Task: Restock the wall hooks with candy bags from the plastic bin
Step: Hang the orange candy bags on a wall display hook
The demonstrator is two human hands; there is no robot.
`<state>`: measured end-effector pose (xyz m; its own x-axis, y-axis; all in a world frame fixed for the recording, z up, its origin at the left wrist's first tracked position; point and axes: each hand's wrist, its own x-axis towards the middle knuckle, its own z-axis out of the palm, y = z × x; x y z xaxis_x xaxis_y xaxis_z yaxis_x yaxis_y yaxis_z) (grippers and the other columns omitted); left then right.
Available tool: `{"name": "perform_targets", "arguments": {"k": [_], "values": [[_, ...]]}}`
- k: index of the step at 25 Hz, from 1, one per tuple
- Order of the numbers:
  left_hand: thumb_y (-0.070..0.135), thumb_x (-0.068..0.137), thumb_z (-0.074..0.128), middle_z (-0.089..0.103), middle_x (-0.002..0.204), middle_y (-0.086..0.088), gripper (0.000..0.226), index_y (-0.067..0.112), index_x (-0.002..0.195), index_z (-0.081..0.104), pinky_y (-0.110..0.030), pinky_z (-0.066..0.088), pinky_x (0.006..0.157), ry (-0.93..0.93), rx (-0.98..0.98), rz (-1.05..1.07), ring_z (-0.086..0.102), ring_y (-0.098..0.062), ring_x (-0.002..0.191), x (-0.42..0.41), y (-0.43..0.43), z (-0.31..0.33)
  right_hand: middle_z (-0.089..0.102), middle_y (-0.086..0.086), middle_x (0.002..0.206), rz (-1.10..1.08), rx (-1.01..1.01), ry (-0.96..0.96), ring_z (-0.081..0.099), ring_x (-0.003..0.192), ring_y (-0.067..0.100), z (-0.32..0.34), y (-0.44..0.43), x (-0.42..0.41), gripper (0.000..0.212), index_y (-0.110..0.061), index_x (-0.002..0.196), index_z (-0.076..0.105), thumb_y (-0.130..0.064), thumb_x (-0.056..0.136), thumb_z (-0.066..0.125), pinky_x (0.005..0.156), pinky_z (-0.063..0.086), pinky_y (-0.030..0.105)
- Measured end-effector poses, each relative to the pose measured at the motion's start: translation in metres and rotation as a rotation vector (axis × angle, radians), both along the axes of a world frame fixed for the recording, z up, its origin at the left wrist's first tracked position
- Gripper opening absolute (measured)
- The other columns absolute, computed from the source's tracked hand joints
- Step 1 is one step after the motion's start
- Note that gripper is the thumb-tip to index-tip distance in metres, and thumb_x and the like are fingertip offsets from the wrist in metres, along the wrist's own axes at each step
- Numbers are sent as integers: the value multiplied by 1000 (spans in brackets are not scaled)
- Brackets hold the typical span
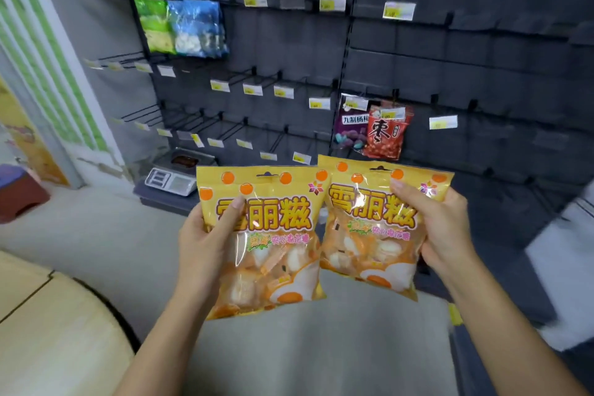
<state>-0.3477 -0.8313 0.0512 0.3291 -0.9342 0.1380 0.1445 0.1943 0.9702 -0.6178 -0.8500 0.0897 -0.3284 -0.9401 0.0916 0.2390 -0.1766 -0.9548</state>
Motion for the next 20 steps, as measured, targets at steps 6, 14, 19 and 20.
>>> {"name": "perform_targets", "arguments": {"k": [6,14,19,20], "values": [[48,71,70,81,88,1,22,31,85,76,-52,55,74,-33,-81,-35,76,-25,84,17,-165,60,77,8,88,29,-91,-21,74,83,28,48,-166,19,18,-15,83,74,-14,67,80,63,60,36],[44,73,69,81,92,-2,25,26,88,75,-43,57,74,-17,-216,-70,76,-19,84,20,-362,115,77,6,77,63,-246,-18,75,73,27,118,-375,33,11,-19,71,72,-15,67,81,57,58,35],[38,77,67,81,94,-3,28,19,97,72,-30,61,62,2,-298,-122,77,-15,81,32,-465,165,77,10,77,118,-313,-33,74,72,29,196,-490,54,14,-12,80,69,-9,70,79,59,60,41],[37,77,67,81,94,-3,29,18,97,72,-26,61,59,14,-315,-141,77,-15,80,36,-482,176,76,11,77,118,-336,-34,74,71,29,212,-509,58,13,-11,79,69,-8,70,79,60,60,43]]}}
